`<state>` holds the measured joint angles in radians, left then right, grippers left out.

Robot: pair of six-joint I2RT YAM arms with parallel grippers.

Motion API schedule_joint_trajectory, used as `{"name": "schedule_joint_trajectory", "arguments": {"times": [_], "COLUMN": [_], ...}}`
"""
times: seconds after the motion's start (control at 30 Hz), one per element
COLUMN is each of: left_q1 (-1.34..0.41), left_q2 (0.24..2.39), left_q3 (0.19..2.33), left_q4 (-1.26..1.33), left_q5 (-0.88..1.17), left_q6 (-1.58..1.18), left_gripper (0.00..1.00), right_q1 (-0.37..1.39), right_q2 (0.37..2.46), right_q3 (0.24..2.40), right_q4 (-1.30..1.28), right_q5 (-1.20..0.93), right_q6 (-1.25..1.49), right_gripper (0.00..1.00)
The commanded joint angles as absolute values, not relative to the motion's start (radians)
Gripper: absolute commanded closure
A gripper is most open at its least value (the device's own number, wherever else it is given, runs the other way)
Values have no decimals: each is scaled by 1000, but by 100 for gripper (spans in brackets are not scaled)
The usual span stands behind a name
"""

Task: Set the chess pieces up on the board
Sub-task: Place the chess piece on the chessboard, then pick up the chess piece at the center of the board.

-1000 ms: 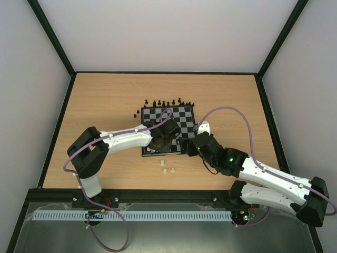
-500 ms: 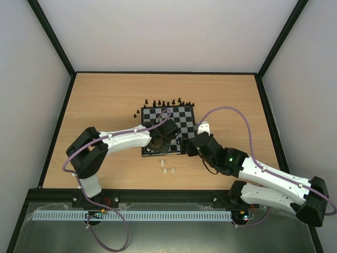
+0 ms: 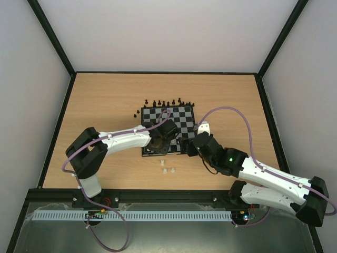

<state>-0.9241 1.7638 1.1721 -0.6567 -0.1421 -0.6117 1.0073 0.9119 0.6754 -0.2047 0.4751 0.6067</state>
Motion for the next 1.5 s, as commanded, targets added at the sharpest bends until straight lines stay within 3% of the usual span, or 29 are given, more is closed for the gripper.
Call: {"name": "schedule_joint_trajectory", "arguments": {"times": [0.0,0.37,0.63,0.8,1.13,1.47], "left_q1": [-924,-962,-970,-967,-969,-969], "left_q2": [1706,1560,1372,1269,1146,1170], "left_q3": [1200,1227,1116,999,816,612], "left_q4": [-661,-660,-609,-505,-272,-36], "left_q5": [-130,-181,-235,-282,-316,-330], "left_q6": [-609,-603,-578,-530,-566,-515], "left_gripper": [69,43,26,2,1,1], "right_q1": [1005,1005,1005,1005,1005,1005], "right_q2": [911,912,932,963,1011,1057], "right_q3": [673,672,668,673,676,685], "right_q4": [-213,-212,-201,-199,-192,-194], "right_q5": [480,485,478,482,510,529], "right_q6": [610,610,607,606,600,597], "right_gripper": [1,1,1,1,2,1]}}
